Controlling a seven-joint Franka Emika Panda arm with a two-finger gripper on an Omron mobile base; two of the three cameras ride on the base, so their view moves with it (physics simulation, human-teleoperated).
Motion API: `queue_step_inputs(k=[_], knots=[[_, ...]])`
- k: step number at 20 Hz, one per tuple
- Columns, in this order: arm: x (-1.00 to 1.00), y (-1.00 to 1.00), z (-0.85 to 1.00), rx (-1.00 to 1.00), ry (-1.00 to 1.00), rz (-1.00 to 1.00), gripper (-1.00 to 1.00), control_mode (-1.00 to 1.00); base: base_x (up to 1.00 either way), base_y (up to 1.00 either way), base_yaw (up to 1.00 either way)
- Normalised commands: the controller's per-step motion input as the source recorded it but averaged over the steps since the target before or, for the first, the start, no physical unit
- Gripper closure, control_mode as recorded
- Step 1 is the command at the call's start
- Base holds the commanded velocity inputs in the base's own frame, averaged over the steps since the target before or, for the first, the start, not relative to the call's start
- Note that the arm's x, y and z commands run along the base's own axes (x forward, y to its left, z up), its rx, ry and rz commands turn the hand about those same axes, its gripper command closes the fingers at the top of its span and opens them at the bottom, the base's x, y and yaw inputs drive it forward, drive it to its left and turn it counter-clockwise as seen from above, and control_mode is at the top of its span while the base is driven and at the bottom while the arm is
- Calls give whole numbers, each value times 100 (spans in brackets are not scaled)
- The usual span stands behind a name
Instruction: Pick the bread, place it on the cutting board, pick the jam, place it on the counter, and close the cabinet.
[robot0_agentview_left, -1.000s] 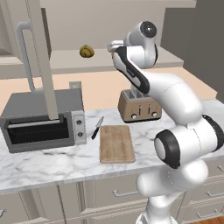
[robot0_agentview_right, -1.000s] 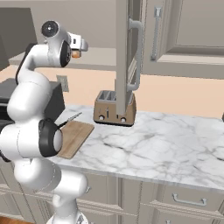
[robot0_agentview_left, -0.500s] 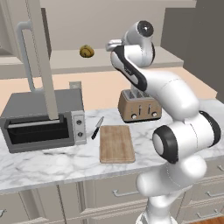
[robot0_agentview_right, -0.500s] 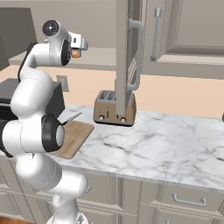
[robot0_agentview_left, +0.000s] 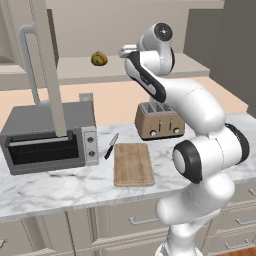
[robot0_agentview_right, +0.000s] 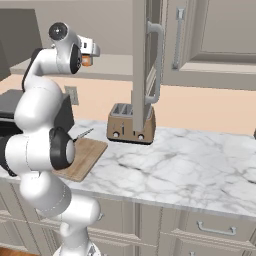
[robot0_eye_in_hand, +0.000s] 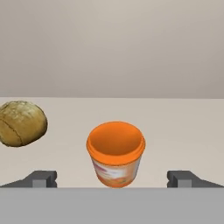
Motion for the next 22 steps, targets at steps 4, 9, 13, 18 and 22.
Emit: queue_step_inputs(k=[4,9,13,18,22], knots=[[6,0,0,0,0,0,-100,-100,0,0,0],[3,1,0,0,1,0,-100,-100,0,0,0],[0,0,-1,0,2,1,-100,-100,0,0,0],[5,0,-3,0,1,2,-100,-100,0,0,0],[8,0,-2,0,0,2,-100,-100,0,0,0]])
